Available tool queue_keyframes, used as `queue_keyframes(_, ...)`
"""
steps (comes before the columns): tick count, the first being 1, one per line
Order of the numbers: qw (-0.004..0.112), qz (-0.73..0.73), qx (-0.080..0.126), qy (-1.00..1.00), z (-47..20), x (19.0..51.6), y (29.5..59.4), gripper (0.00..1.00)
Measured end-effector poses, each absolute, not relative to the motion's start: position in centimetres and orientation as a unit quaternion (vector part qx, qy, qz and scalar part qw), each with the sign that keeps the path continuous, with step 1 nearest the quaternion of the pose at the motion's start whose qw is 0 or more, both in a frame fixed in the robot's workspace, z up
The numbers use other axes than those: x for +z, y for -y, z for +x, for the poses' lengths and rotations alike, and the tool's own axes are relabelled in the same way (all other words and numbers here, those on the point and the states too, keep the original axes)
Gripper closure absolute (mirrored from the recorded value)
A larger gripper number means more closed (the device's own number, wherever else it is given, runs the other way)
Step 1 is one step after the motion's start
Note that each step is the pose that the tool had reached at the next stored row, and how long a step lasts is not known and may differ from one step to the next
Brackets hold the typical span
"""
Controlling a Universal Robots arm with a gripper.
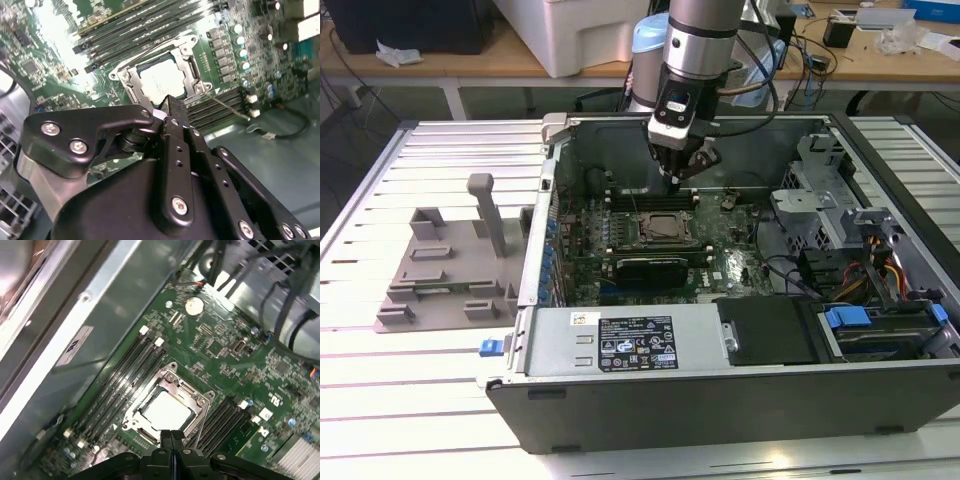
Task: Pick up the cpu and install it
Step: 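Install the first cpu locking lever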
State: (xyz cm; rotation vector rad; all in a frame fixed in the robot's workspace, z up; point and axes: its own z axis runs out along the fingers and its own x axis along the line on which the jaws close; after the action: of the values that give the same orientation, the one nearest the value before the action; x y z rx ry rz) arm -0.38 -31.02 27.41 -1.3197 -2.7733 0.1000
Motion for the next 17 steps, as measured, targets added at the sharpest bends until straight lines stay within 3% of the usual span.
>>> queue_keyframes(7,0.037,-0.357,0.024,0.933,-0.38,27.40,31.01,0.89)
queue_keyframes(17,0.033,-0.218,0.029,0.975,-0.38,27.39,31.01,0.89)
